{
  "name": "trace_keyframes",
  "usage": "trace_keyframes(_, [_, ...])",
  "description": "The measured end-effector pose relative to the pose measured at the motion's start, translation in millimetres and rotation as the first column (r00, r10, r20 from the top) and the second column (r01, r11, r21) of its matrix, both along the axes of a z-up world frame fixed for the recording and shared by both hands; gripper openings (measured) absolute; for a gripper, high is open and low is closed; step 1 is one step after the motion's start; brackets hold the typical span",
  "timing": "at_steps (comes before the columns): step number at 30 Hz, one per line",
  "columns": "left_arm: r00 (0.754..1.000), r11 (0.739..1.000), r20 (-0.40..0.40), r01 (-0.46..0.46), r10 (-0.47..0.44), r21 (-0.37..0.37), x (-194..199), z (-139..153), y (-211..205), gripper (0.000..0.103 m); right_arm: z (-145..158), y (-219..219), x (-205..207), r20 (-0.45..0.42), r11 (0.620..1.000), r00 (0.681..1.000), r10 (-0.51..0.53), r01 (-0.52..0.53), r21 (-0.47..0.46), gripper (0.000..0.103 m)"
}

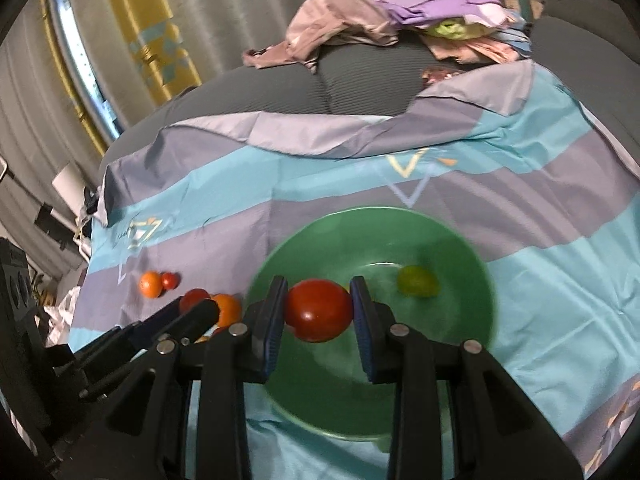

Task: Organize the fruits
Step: 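Carry both held red tomatoes over the green bowl, then open both grippers to drop the red tomatoes into the green bowl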

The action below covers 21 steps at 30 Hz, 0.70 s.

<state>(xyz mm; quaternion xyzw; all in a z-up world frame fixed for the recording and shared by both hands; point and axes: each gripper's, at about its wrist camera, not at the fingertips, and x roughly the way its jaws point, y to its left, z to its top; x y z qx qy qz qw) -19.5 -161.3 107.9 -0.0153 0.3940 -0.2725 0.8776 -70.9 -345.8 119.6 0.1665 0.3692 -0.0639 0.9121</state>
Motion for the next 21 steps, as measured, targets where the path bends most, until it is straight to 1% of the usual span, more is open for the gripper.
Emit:
trace_keyframes(5, [0.998,0.998,-0.015,0.066,-0.066,0.009,-4.0,-2.7,-31.0,0.027,-4.1,-23.5,-4.1,-0.019,0.998,0.998,-0.060,0.060,0.013,0.033])
trace_keyframes(10, [0.993,0.993,-0.041,0.114,-0.114,0.008,-6.0,-7.3,-52.5,0.027,-10.3,-38.5,-5.7,-0.048,0.993,0.992,-0.116,0.116,-0.010,0.033])
trace_keyframes(13, [0.989,0.990,-0.059,0.139,-0.138,0.016,-8.4,-12.6,-62.7,0.027,-15.2,-47.9,-7.0,-0.069,0.990,0.988,-0.141,0.141,-0.009,0.033])
trace_keyframes(17, [0.984,0.984,-0.063,0.171,-0.169,0.042,-13.3,-18.3,-75.0,0.027,-20.1,-55.3,-7.0,-0.093,0.987,0.982,-0.163,0.162,-0.019,0.033])
trace_keyframes(21, [0.980,0.982,-0.085,0.185,-0.181,0.044,-13.6,-23.7,-81.2,0.027,-25.5,-58.5,-4.6,-0.120,0.986,0.978,-0.169,0.169,-0.018,0.033])
